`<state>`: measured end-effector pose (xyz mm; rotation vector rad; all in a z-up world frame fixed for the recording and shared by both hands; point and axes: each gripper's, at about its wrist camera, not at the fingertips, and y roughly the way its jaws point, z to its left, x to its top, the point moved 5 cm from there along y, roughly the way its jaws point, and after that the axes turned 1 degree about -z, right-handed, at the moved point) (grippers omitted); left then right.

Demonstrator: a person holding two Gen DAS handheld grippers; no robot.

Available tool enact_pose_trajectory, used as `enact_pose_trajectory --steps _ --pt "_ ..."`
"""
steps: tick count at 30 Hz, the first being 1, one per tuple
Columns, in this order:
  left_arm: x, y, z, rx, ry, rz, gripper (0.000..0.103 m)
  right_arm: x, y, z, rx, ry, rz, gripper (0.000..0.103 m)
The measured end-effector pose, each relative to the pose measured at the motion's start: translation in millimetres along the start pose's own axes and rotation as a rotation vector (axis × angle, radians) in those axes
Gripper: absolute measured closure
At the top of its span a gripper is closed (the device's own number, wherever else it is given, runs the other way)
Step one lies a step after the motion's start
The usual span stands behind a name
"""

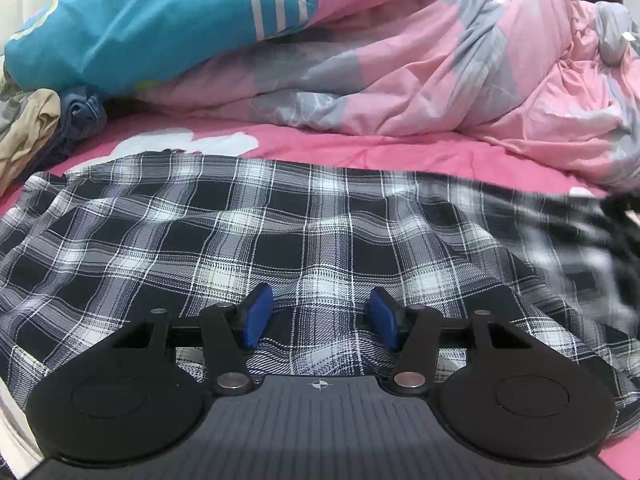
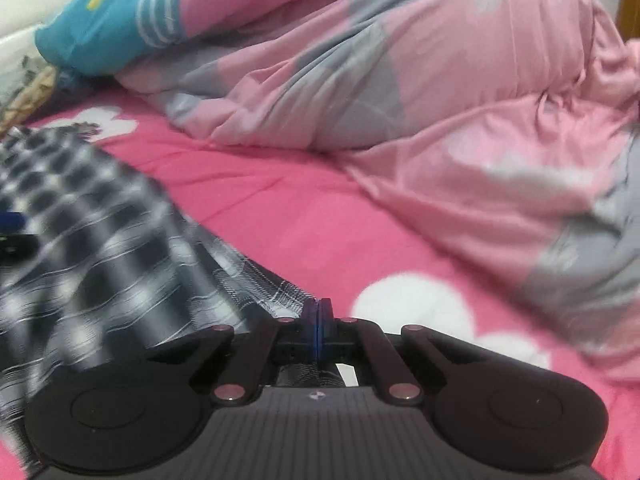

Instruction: Fold clothes

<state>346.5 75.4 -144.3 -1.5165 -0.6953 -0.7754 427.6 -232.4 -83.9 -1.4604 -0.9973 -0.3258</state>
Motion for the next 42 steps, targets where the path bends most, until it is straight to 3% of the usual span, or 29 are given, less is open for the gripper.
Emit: enact_pose_trajectory --steps 7,11,13,15,18,20,22,24,26,27,28,30,32,35,39,42 --pt "-0.3 0.7 -0.2 -0.002 0.001 0.0 0.049 -9.4 51.5 -0.1 -0.103 -0.086 0.03 0.103" --pt "-0.5 0.9 -0.7 -0.003 0.0 0.0 0.049 -18.1 62.3 -1.4 -0.133 -0.094 0.001 0.102" --pt "-0.9 0.7 -1.2 -0.003 -0.001 0.0 0.049 -13.5 55.2 -20.4 -0.13 0.033 -0.01 0.094" --pt "-1.0 0.9 -0.4 -0.004 -0.001 0.0 0.049 -6.1 43.9 -44.0 -0.131 0.178 -0.033 0.093" --pt "-1.2 1.4 -0.3 -0.005 0.001 -0.001 0.049 1.3 15.0 -67.4 -0.063 0.344 -0.102 0.093" --pt "-1.4 1.5 -0.7 -0.003 0.004 0.0 0.049 4.2 4.3 -52.5 0.043 0.299 -0.104 0.093" --pt "-1.5 1.5 -0.8 -0.002 0.006 0.0 0.049 3.2 7.6 -23.8 0.163 0.227 -0.052 0.093" --pt "-1.7 1.6 -0.6 -0.002 0.007 -0.001 0.049 0.8 26.1 -1.1 0.217 0.186 0.017 0.094" --pt "-1.5 1.7 -0.2 -0.004 0.006 -0.001 0.049 0.8 56.8 0.0 0.149 0.205 0.081 0.095" --pt "-1.3 1.8 -0.2 -0.005 0.005 0.0 0.049 2.2 71.8 -10.0 0.117 0.261 0.088 0.1" --pt "-1.1 2.0 -0.1 -0.006 0.005 0.0 0.049 6.1 78.6 -25.5 0.113 0.36 0.066 0.1" --pt "-0.8 2.2 0.0 -0.008 0.005 0.002 0.049 7.6 76.2 -64.9 -0.008 0.554 0.044 0.098" --pt "-0.6 2.0 0.0 -0.011 0.003 0.003 0.049 1.2 52.6 -96.5 -0.01 0.663 0.024 0.097" --pt "0.6 0.3 0.0 -0.017 -0.008 -0.002 0.049 -19.1 -17.4 -124.3 -0.012 0.7 -0.029 0.096" --pt "10.2 -24.8 0.5 -0.034 -0.01 -0.091 0.049 -61.0 -146.0 -146.4 -0.054 0.628 -0.102 0.09" --pt "22.1 -51.8 -22.0 -0.105 0.01 -0.144 0.049 -84.2 -232.9 -151.7 -0.149 0.519 -0.14 0.088"
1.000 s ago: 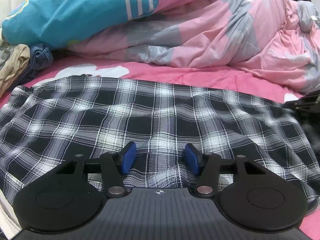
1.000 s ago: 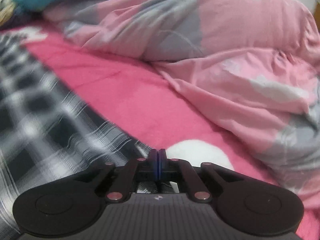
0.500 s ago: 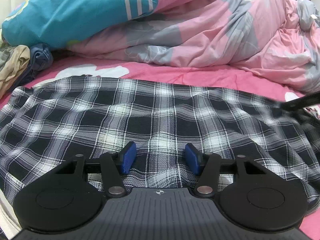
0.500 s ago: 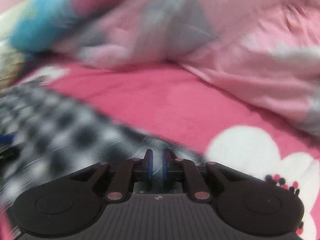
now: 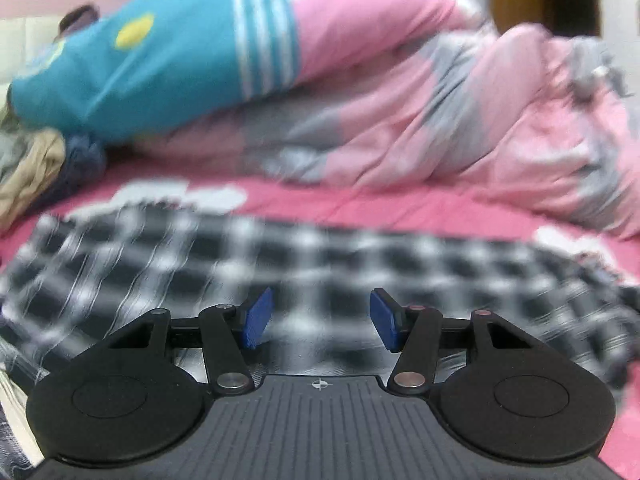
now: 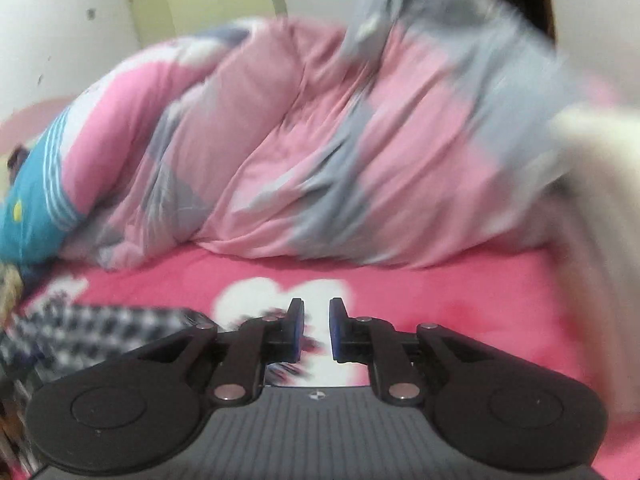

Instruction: Fold clothes

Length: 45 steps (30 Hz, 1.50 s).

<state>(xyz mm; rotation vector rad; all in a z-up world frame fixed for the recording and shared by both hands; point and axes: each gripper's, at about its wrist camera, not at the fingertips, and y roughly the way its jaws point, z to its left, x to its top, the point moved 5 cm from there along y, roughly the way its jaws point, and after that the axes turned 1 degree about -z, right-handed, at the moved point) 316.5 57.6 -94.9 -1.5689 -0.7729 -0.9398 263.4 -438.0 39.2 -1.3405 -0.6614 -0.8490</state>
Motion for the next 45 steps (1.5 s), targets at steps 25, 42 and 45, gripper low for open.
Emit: enact_pose_trajectory --steps 25,42,45 --pt "-51.7 50.8 -139.4 -0.324 0.207 0.196 0.049 -80.4 69.1 70.4 -0.025 -0.643 -0.123 0.103" --pt "-52.6 50.6 -139.1 -0.32 0.221 0.191 0.049 -55.5 208.8 -39.2 -0.154 -0.176 0.096 0.103" --pt "-52.7 50.4 -139.0 -0.322 0.22 0.191 0.049 -44.4 190.5 -74.2 -0.149 0.051 0.042 0.1"
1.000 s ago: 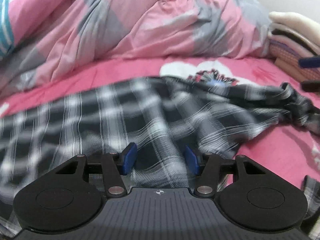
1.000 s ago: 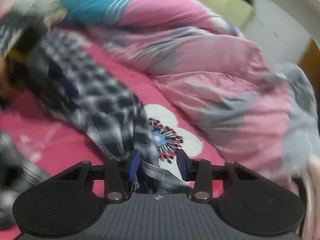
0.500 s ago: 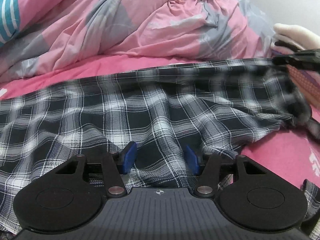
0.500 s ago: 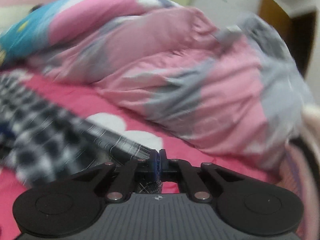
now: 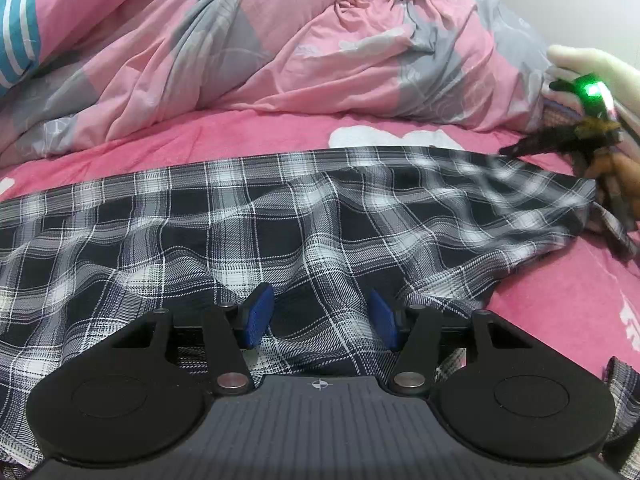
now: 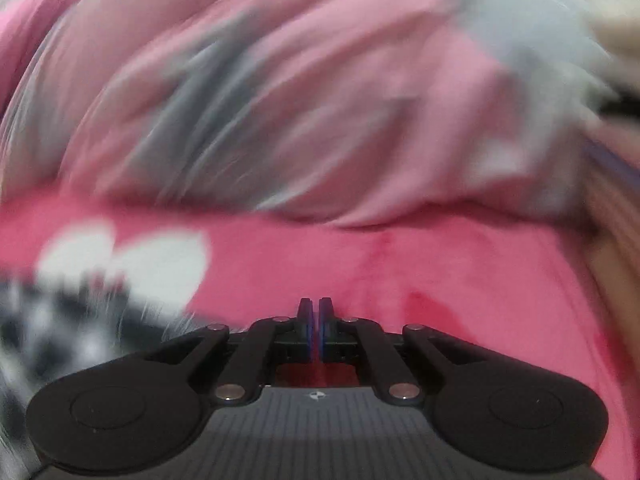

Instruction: Fold clothes

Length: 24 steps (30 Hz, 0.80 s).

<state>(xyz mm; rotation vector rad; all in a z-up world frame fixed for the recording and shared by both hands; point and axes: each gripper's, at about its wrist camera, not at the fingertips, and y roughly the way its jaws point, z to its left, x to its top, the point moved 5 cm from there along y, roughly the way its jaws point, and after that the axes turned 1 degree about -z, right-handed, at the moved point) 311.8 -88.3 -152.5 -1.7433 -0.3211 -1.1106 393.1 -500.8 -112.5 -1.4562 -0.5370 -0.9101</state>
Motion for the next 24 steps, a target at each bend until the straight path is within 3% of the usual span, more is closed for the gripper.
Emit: enact_pose_trajectory --steps 2,3,4,6,9,11,13,14,16,18,20,22,24 --pt "0.0 0.2 -0.4 0.0 0.002 0.001 0.049 4.5 -27.1 -25.0 0.012 0.142 -0.024 0.098" --pt "0.0 0.2 -0.5 0.0 0.003 0.001 0.049 4.9 -43.7 -35.6 0.027 0.198 -0.032 0.092" --pt "-0.1 0.2 -0.7 0.0 0.003 0.001 0.049 1.0 -59.9 -41.4 0.045 0.235 -0.021 0.085" --pt "-0.1 0.2 -0.9 0.001 0.004 0.001 0.049 -15.5 -91.8 -44.1 0.114 0.299 0.029 0.046" --pt "-0.2 0.1 -0.9 0.001 0.005 0.001 0.049 -49.0 -120.8 -37.0 0.204 0.344 0.127 0.035" --pt "-0.2 0.0 -0.9 0.001 0.005 0.0 0.049 -72.3 -134.7 -30.2 0.249 0.359 0.196 0.036" --pt "-0.2 -0.3 -0.9 0.0 0.004 -0.001 0.049 -85.8 -132.5 -20.3 0.208 0.291 0.227 0.067" --pt "-0.2 -0.4 -0.8 -0.001 0.004 -0.002 0.049 -84.9 -129.9 -15.3 0.184 0.262 0.23 0.096" --pt "-0.1 -0.8 -0.7 -0.002 0.0 -0.004 0.049 -75.9 -128.5 -6.7 0.159 0.222 0.203 0.099" --pt "0.1 -1.0 -0.2 -0.005 -0.004 -0.004 0.049 -48.6 -138.9 11.4 0.138 0.153 0.089 0.099" --pt "0.3 -1.1 0.0 -0.007 -0.006 -0.004 0.049 -25.4 -152.0 47.3 0.11 -0.007 -0.039 0.099" --pt "0.5 -1.1 0.0 -0.007 -0.008 -0.004 0.049 -15.2 -158.8 98.4 0.142 -0.221 -0.15 0.099" --pt "0.4 -1.3 0.0 -0.009 -0.009 -0.004 0.049 -29.0 -156.0 152.5 0.17 -0.448 -0.197 0.095"
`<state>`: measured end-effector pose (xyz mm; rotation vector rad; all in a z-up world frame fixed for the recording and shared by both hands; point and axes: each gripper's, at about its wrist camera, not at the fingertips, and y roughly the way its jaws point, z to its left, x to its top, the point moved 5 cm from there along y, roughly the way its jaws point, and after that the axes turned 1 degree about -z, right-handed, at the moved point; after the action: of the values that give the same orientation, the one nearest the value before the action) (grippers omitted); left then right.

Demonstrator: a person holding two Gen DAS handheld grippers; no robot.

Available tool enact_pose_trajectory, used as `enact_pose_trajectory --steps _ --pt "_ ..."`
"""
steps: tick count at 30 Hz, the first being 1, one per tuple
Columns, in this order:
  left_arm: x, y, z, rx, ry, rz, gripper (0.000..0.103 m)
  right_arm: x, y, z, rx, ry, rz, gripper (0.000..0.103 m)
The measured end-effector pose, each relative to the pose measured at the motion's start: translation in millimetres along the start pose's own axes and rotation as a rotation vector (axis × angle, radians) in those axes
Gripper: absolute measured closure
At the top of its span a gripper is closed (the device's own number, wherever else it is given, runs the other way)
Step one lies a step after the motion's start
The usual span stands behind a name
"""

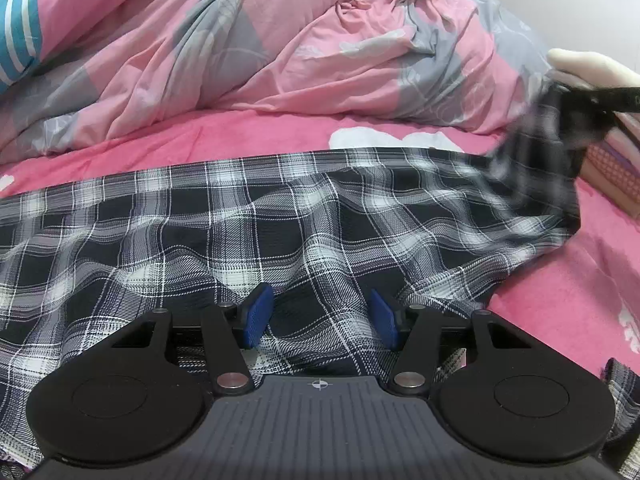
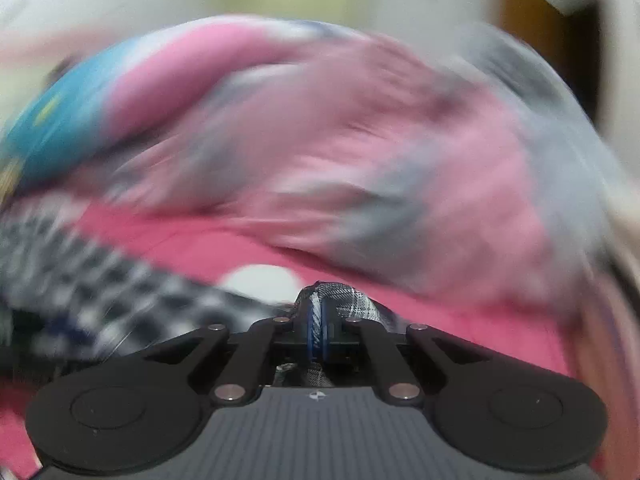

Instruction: Fold clothes

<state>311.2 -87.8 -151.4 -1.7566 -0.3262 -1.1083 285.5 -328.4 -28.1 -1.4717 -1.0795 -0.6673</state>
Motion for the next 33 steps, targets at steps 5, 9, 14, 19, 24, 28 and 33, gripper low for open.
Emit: enact_pose_trajectory --steps 5,9,14,19,24,28,33 --pt "-0.2 0.2 0.2 -0.002 -0.003 0.0 0.049 -36.6 10.2 98.8 0.093 -0.425 0.018 0.059" --pt "-0.6 1.0 -0.7 -0.002 -0.003 0.001 0.049 -49.0 -26.3 108.7 0.234 -0.385 -0.026 0.058" --pt "-0.8 1.0 -0.6 -0.002 -0.003 0.001 0.049 -41.7 -23.6 51.4 0.218 -0.009 0.043 0.058" --pt "-1.0 0.9 -0.7 -0.001 -0.001 0.001 0.049 -57.1 18.3 -42.5 0.221 0.643 0.135 0.064" --pt "-0.8 1.3 -0.8 -0.002 -0.004 0.001 0.049 -71.5 58.9 -74.5 0.23 0.864 0.184 0.07" --pt "-0.9 1.5 -0.4 -0.006 -0.008 0.001 0.049 -78.1 86.3 -78.2 0.185 0.865 0.245 0.072" --pt "-1.1 1.6 -0.4 -0.008 -0.009 0.002 0.049 -85.8 96.6 -74.6 0.188 0.845 0.29 0.077"
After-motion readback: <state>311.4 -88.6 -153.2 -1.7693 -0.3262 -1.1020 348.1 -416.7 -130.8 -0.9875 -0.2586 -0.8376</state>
